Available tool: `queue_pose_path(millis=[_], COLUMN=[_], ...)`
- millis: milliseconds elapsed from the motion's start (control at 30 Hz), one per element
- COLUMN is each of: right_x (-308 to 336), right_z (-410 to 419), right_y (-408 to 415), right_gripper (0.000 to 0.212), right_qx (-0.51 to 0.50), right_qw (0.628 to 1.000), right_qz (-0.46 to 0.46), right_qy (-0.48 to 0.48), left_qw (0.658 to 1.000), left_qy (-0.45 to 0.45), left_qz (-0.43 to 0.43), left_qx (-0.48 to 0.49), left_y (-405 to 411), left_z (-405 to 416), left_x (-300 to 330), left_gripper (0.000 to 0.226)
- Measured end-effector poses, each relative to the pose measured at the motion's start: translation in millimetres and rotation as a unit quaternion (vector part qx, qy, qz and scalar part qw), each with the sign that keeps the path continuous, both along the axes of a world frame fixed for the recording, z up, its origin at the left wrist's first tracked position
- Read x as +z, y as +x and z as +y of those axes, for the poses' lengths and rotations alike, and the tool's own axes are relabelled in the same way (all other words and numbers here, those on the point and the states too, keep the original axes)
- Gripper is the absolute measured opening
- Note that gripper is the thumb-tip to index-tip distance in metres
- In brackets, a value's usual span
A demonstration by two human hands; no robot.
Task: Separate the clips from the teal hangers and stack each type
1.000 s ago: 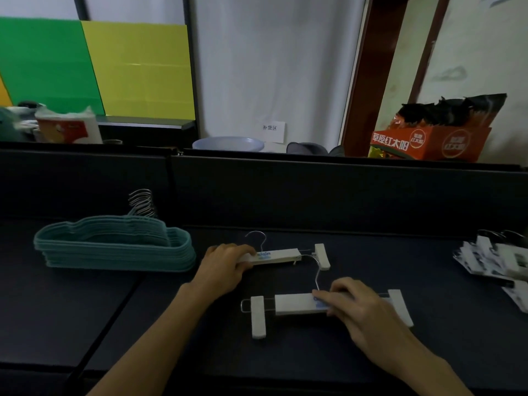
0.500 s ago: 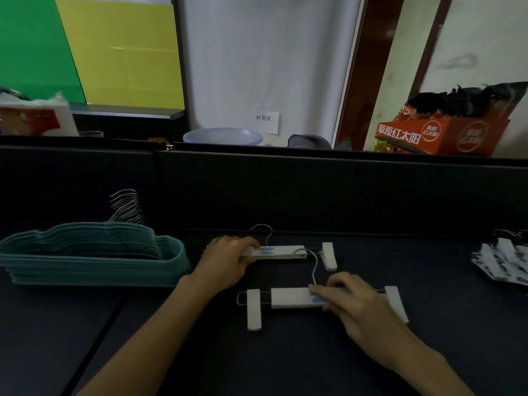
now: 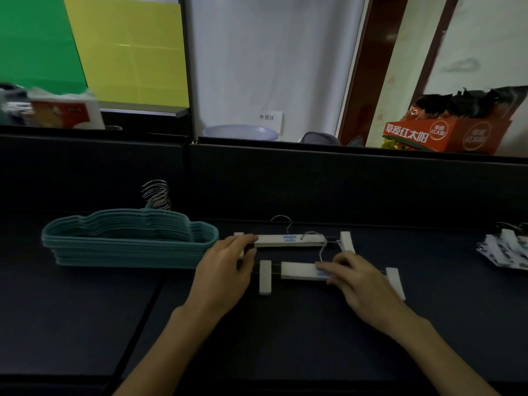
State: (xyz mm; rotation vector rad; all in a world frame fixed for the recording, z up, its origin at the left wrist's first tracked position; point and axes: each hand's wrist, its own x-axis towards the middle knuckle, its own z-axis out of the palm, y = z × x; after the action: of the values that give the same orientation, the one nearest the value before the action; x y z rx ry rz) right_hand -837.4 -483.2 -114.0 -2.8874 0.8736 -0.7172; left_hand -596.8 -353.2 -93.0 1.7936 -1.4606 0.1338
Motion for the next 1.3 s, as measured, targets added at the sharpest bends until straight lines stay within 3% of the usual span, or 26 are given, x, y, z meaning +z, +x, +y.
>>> queue_pose_path(millis=[300, 800, 1033, 1200, 1300], right_x=[3, 5, 1, 5, 6], right_z=[8, 17, 18, 34, 49], right_y=[50, 76, 75, 62, 37], right_gripper=[0.033, 0.032, 0.034, 0.049, 0.045], right_qx=[-0.004, -0.072, -0.079, -0.102, -0.137], right_qw=[1.0, 0.996, 0.997, 0.994, 0.99], right_qz=[-0.006, 0.015, 0.01, 0.027, 0.012], right_qy=[0.003, 0.049, 0.023, -0.002, -0.009], left_qw=[0.999, 0.997, 0.995, 0.993, 0.992], left_qy=[0.032, 0.065, 0.079, 0.096, 0.099], left_qz=[-0.027, -0.029, -0.039, -0.065, -0.071], left_qx=[0.031, 0.035, 0.046, 0.035, 0.02], left_y=[21, 29, 31, 26, 19], left_z=[46, 53, 53, 52, 53], left_x=[-19, -19, -20, -20, -21], left_gripper=[0.03, 0.032, 0.034, 0.039, 0.039])
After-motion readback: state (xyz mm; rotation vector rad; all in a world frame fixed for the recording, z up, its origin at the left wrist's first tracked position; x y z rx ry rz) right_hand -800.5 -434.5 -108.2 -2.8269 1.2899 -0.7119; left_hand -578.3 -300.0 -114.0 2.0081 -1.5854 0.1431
